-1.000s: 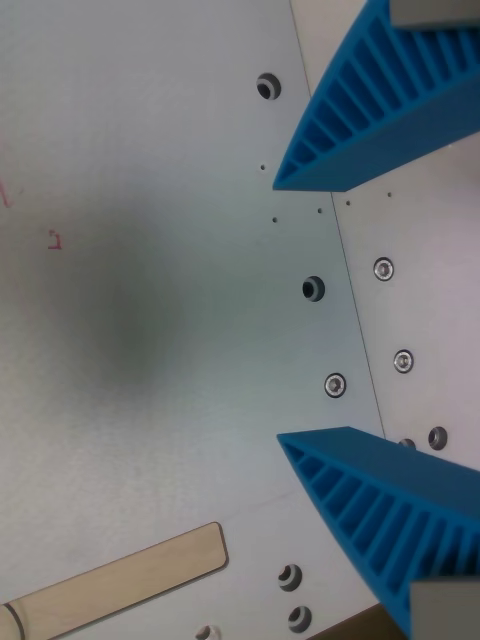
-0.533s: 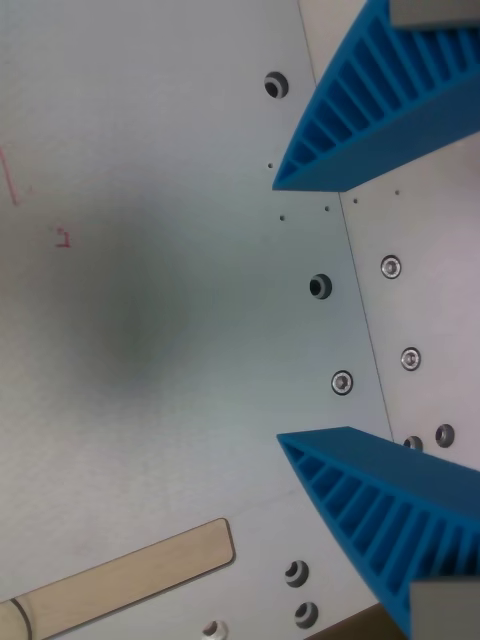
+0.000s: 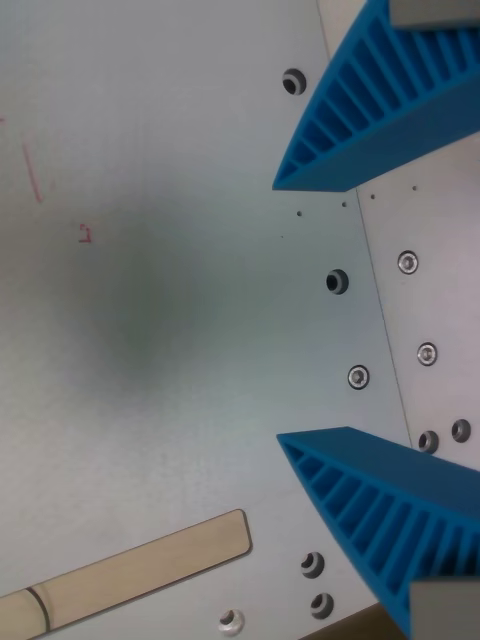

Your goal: Rotate around gripper positive y

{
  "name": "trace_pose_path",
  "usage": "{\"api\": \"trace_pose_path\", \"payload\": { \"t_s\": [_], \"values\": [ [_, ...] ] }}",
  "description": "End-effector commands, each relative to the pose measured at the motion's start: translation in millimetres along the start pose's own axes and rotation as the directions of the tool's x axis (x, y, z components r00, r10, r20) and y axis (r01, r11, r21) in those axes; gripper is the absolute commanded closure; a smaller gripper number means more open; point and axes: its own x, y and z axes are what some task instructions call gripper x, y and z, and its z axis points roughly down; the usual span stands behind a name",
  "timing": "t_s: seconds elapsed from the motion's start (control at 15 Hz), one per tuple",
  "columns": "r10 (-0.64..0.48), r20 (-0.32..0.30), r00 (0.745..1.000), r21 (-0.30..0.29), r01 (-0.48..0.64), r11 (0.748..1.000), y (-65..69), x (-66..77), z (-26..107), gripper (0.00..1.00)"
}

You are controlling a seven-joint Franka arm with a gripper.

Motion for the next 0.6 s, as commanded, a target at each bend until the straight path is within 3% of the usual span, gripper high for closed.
{"api": "trace_pose_path", "payload": {
  "t_s": [0.07, 0.6],
  "values": [
    [0.001, -0.185, 0.983, -0.008, -0.002, 1.0, 2.2, -8.2, 1.6, 0.0],
    [0.0, -0.276, 0.961, -0.008, -0.002, 1.0, 2.2, -8.2, 1.6, 0.0]
  ]
}}
